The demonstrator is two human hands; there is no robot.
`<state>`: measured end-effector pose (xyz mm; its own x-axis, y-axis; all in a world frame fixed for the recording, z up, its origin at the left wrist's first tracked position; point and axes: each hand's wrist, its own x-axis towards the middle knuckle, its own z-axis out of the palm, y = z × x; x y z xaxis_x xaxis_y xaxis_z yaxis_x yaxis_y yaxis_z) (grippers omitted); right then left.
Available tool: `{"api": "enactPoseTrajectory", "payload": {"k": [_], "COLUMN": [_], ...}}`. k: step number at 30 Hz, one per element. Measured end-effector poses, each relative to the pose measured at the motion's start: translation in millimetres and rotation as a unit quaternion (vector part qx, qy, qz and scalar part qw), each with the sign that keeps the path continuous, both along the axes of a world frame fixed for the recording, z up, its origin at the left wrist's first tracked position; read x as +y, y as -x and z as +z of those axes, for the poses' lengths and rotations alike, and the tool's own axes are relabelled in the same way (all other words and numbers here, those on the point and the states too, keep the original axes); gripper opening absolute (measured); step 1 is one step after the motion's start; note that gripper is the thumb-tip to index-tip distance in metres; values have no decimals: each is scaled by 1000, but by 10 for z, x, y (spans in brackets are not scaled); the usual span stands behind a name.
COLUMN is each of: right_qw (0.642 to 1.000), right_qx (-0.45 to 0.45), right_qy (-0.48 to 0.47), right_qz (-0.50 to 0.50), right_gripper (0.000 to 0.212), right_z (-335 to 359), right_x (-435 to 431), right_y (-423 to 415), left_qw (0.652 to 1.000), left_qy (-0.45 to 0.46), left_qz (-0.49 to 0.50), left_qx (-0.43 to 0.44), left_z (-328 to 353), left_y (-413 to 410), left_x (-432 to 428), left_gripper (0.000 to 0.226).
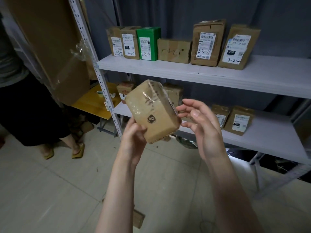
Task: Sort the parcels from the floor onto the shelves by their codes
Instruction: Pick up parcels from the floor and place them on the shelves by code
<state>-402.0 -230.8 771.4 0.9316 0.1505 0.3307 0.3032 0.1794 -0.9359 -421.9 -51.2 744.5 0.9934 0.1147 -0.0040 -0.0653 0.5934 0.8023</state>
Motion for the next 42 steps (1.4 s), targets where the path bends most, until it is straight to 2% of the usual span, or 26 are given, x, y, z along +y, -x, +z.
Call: {"api": "enactPoseTrajectory", "payload": {"k": [2,3,6,15,18,22,26,29,31,34,37,42], "right_qw": [1000,1000,999,999,999,994,988,984,978,968,957,947], "right_qx": [-11,-18,-27,-15,16,107,150,173,199,243,285,309], "right_qy": [-9,-10,-6,38,33,7,11,40,53,53,13,-61], "right_qz": [-10,-18,-24,0,-11,-30,-22,3,23,37,44,66], "right_gripper": [53,53,56,85,90,91,80,55,37,27,20,30], "right_z": [33,46,68,-15,-62,-123,-138,-153,-156,-140,-118,-65], "right_x": [76,118,232,523,609,699,777,833,875,939,985,1129], "right_y": [7,11,17,-6,-4,-15,10,10,21,43,63,123], "left_qw": [993,988,973,926,924,939,953,949,948,952,961,970], "left_qy": [101,122,155,249,255,249,248,279,288,283,259,232], "left_qz": [-61,-86,-151,-217,-232,-212,-156,-135,-123,-113,-92,-71], "left_qx": [18,30,80,182,166,109,81,58,49,27,6,-9], "left_z": [-60,-86,-126,-180,-235,-301,-326,-311,-311,-328,-367,-380], "left_y": [-23,-28,-36,-59,-89,-113,-169,-176,-181,-201,-243,-266], "left_x": [80,110,142,300,378,413,457,481,512,564,613,753], "left_gripper": [65,67,81,59,57,65,87,69,74,82,66,39]}}
